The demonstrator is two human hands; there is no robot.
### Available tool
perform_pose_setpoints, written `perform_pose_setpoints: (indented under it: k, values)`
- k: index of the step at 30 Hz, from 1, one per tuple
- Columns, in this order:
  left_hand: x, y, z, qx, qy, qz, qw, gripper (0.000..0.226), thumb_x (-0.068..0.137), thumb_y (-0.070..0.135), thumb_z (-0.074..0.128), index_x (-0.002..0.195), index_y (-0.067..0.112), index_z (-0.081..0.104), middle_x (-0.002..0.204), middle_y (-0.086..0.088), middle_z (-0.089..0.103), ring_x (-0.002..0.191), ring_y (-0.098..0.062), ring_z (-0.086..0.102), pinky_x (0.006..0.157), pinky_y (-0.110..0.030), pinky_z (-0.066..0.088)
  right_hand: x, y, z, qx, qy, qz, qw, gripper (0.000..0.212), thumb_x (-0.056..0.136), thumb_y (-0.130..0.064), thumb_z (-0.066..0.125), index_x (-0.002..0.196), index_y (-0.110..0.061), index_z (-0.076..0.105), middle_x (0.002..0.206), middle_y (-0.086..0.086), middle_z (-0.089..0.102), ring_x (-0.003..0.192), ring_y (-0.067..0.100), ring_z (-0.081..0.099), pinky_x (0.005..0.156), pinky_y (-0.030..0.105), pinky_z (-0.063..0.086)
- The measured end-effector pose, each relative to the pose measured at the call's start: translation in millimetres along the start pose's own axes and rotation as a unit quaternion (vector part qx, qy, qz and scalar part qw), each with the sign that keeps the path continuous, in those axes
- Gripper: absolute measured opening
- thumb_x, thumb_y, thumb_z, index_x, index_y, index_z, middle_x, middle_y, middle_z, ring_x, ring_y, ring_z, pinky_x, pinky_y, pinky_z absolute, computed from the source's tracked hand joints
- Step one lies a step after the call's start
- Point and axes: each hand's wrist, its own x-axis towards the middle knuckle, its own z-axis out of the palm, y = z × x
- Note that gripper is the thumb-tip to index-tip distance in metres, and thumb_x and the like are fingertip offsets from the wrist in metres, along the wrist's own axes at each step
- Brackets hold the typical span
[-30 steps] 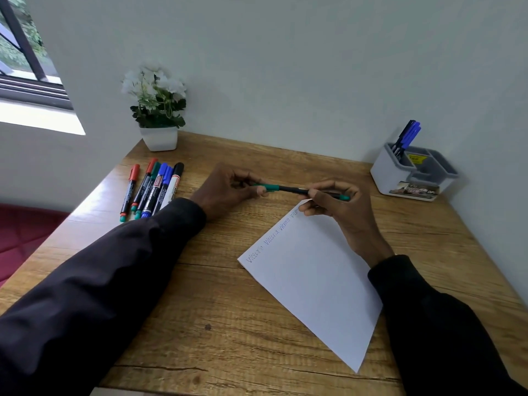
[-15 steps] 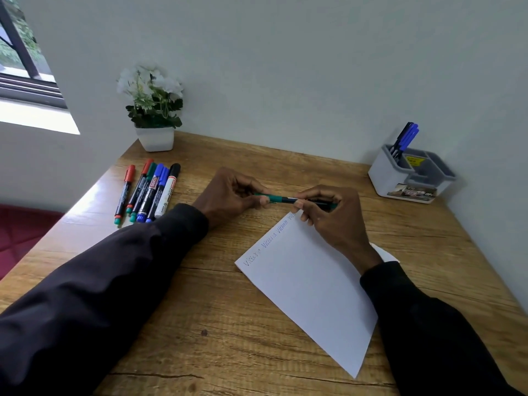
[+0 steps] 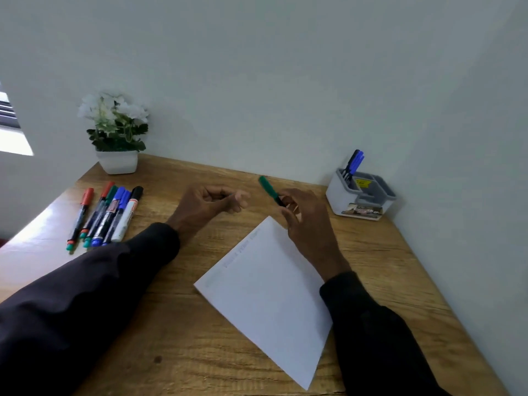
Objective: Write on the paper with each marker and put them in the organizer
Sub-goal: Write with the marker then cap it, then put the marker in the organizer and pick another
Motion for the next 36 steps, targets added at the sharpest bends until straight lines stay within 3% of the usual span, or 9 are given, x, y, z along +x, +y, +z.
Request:
perform_pose_setpoints:
  k: [4,9,12,18,21,24,26,29,36]
  values:
    - [16.9,-4.4,4.9,-0.013,0.005,-0.013,1.0,0.025,0.086,0.028,0.069,0.094,0.006,0.077,0.097,-0.013,0.076,0.082,-0.024,0.07,0.077,-0.03,0.058,12.5,10.2,-26.6,0.067,0.025,0.121,0.99,0.061,0.096,-0.001,0.068,0.15,-0.017,0.046,0.095,0.003,0.068,0.082,0.016,0.068,0.072,0.024,0.055]
    - [24.2,1.8,19.4,0.01,-0.005,0.013,1.0,0.024,0.086,0.025,0.069,0.094,0.004,0.076,0.093,-0.009,0.077,0.079,-0.019,0.071,0.072,-0.02,0.058,31.4,43.7,-67.6,0.125,0.134,0.182,0.966,0.083,0.095,0.002,0.068,0.161,-0.024,0.025,0.092,0.004,0.067,0.075,0.005,0.068,0.066,0.012,0.053]
    - [26.4,5.1,23.3,0.014,-0.002,0.022,1.0,0.026,0.084,0.027,0.071,0.096,0.004,0.076,0.091,-0.007,0.077,0.079,-0.018,0.071,0.072,-0.02,0.057,48.7,71.3,-91.7,0.086,0.191,0.211,0.955,0.078,0.091,0.001,0.07,0.155,-0.026,0.033,0.099,0.01,0.07,0.08,0.011,0.073,0.07,0.019,0.061]
    - [23.5,7.1,23.5,0.02,-0.003,0.033,0.999,0.025,0.083,0.026,0.071,0.095,0.005,0.076,0.092,-0.011,0.076,0.08,-0.019,0.07,0.073,-0.022,0.057,81.9,107.0,-113.8,0.045,0.192,0.202,0.959,0.077,0.09,0.001,0.075,0.152,-0.022,0.035,0.101,0.008,0.066,0.083,0.01,0.071,0.064,0.007,0.054]
    - [21.4,5.0,16.8,0.025,0.0,0.026,0.999,0.021,0.086,0.023,0.071,0.095,0.005,0.076,0.095,-0.009,0.076,0.082,-0.021,0.071,0.074,-0.023,0.058,82.1,117.5,-102.1,0.025,0.129,0.228,0.965,0.075,0.089,0.002,0.074,0.151,-0.023,0.039,0.097,0.004,0.066,0.084,0.013,0.069,0.065,0.016,0.058]
    - [18.7,3.3,12.2,0.033,0.005,0.024,0.999,0.02,0.086,0.021,0.07,0.093,0.003,0.076,0.094,-0.007,0.077,0.083,-0.023,0.071,0.073,-0.021,0.058,75.1,124.2,-86.6,-0.013,0.103,0.248,0.963,0.064,0.089,-0.003,0.077,0.144,-0.017,0.049,0.094,0.003,0.066,0.087,0.017,0.068,0.078,0.033,0.061]
    - [16.7,3.1,9.5,0.038,0.005,0.025,0.999,0.02,0.085,0.022,0.07,0.092,0.004,0.076,0.094,-0.007,0.077,0.083,-0.024,0.071,0.073,-0.021,0.058,71.3,126.9,-80.0,-0.029,0.103,0.248,0.963,0.056,0.089,-0.005,0.078,0.14,-0.013,0.054,0.091,0.003,0.067,0.083,0.014,0.065,0.077,0.03,0.059]
    - [16.2,2.0,6.3,0.048,0.003,0.029,0.998,0.023,0.084,0.024,0.07,0.091,0.002,0.076,0.096,-0.006,0.077,0.087,-0.029,0.071,0.073,-0.025,0.058,69.7,128.9,-77.7,-0.041,0.11,0.25,0.961,0.05,0.089,-0.006,0.077,0.135,-0.011,0.059,0.094,0.009,0.073,0.078,0.013,0.065,0.063,0.011,0.046]
    - [13.2,6.6,5.8,0.053,0.005,0.022,0.998,0.025,0.084,0.025,0.07,0.094,0.003,0.076,0.095,-0.005,0.077,0.085,-0.025,0.071,0.075,-0.026,0.057,66.6,117.8,-80.6,-0.05,0.143,0.25,0.956,0.053,0.088,-0.003,0.078,0.137,-0.006,0.059,0.091,0.006,0.071,0.077,0.01,0.065,0.076,0.022,0.058]
